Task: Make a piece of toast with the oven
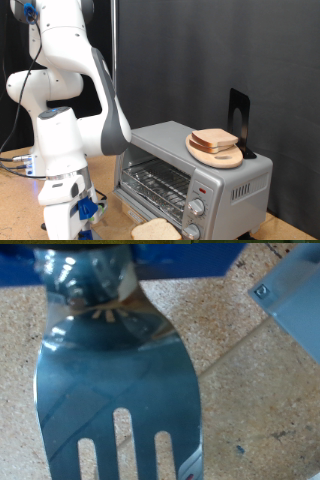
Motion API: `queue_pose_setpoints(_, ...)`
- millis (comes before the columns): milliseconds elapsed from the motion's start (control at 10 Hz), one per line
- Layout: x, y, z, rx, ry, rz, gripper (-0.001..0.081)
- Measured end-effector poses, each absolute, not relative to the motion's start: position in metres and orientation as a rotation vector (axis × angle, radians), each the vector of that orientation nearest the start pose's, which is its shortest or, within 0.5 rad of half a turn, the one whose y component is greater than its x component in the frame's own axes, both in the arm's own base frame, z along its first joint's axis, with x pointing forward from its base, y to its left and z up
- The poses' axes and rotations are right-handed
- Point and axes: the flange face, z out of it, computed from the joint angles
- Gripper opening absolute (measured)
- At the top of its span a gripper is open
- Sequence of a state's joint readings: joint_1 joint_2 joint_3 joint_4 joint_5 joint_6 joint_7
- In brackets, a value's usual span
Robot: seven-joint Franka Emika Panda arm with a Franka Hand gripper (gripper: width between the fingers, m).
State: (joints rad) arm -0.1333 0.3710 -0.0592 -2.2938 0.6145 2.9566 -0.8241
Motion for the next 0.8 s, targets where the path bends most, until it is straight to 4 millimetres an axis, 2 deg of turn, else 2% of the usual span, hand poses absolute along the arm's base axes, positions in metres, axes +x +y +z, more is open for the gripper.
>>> queue_pose_setpoints(800,0.5289,-0.1332,0.2133,-3.062,-0.1,-0.506,0.0366)
